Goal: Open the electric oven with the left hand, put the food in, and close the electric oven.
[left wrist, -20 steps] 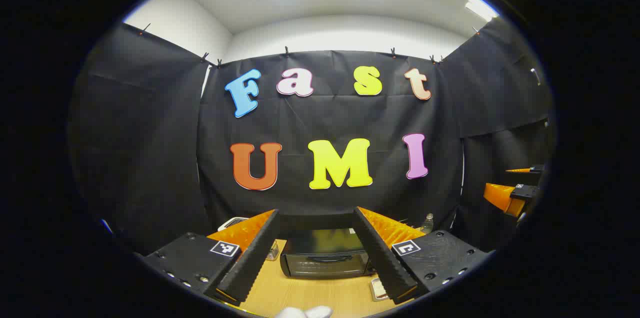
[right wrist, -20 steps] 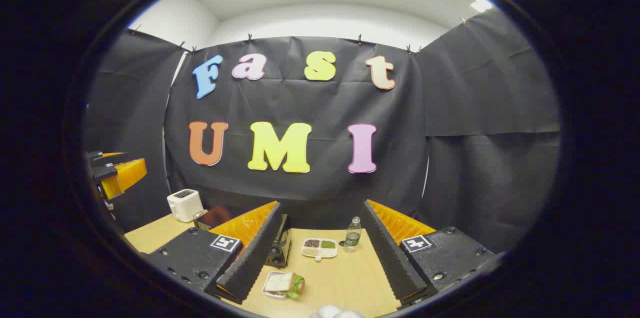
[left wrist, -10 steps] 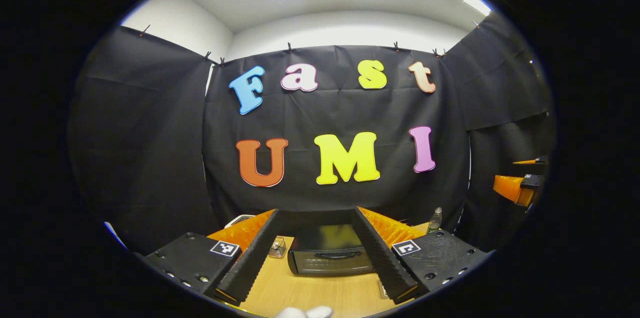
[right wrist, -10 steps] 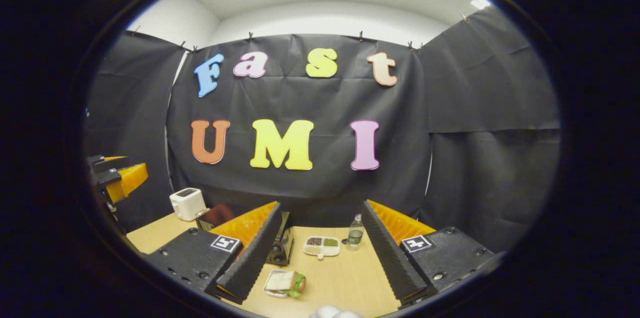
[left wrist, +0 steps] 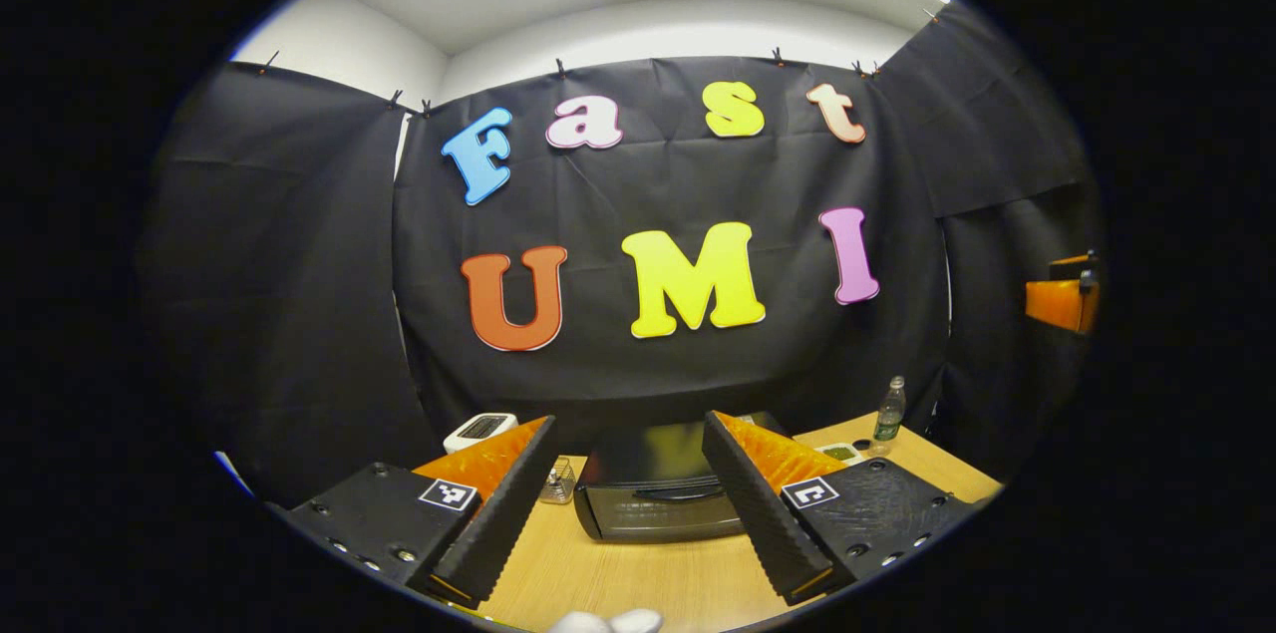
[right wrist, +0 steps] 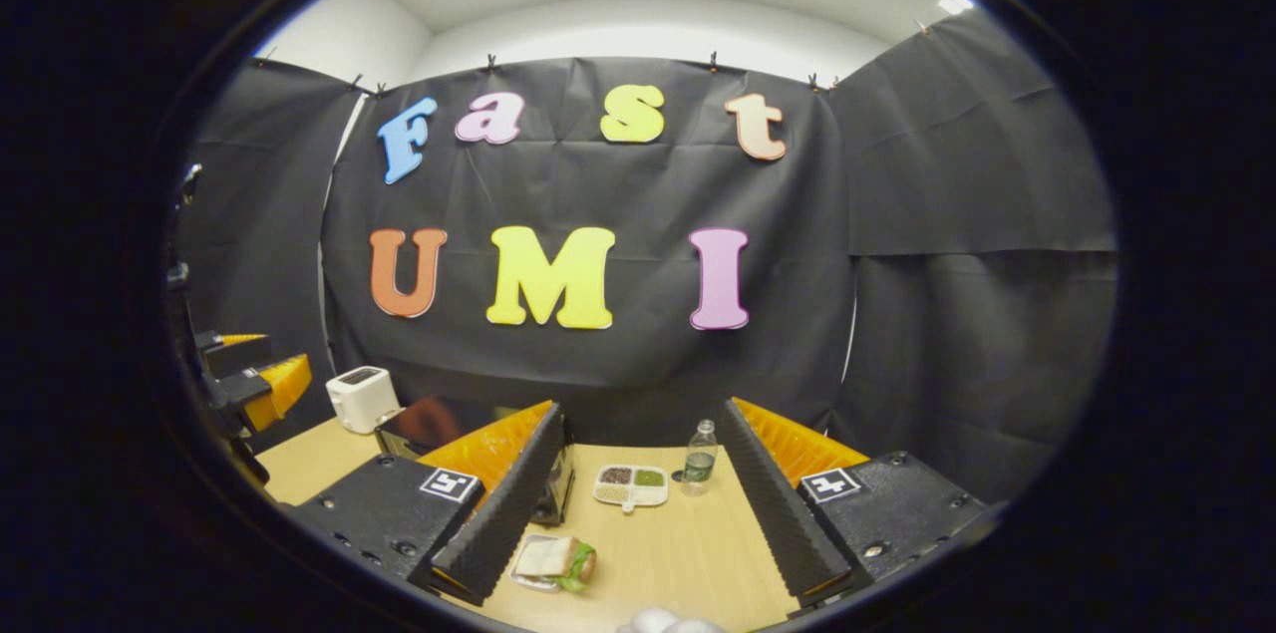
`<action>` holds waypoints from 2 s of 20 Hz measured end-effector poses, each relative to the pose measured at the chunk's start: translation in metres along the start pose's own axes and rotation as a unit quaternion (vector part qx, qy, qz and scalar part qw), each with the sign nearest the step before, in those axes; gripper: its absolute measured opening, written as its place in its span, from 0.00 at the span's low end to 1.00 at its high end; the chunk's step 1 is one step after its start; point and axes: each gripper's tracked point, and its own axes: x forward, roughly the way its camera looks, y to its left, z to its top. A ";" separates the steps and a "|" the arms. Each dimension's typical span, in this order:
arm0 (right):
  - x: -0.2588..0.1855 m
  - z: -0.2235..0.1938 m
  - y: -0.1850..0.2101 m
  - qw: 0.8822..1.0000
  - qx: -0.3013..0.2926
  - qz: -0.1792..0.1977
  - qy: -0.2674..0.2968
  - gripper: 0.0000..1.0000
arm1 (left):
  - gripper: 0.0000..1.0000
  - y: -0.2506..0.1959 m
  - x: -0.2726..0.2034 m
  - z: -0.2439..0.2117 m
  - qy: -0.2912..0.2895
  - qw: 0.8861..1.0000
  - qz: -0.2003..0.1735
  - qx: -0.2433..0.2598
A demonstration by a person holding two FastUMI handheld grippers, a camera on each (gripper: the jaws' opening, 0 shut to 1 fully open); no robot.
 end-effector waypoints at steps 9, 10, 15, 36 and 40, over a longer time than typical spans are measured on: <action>0.006 -0.007 -0.029 0.998 -0.039 -0.034 0.019 1.00 | 0.95 -0.032 0.063 -0.081 0.057 0.998 -0.024 -0.023; 0.008 -0.007 -0.031 0.998 -0.043 -0.037 0.021 1.00 | 0.95 -0.037 0.072 -0.090 0.063 0.997 -0.026 -0.029; 0.017 -0.017 -0.035 0.997 -0.037 -0.046 0.042 1.00 | 0.96 -0.052 0.119 -0.130 0.102 0.994 -0.030 -0.041; 0.026 -0.043 -0.019 0.996 -0.039 -0.026 0.071 1.00 | 0.98 -0.080 0.141 -0.196 0.174 0.983 -0.058 -0.028; 0.016 -0.046 -0.011 0.997 -0.037 -0.016 0.069 1.00 | 0.98 -0.080 0.114 -0.203 0.178 0.982 -0.061 -0.027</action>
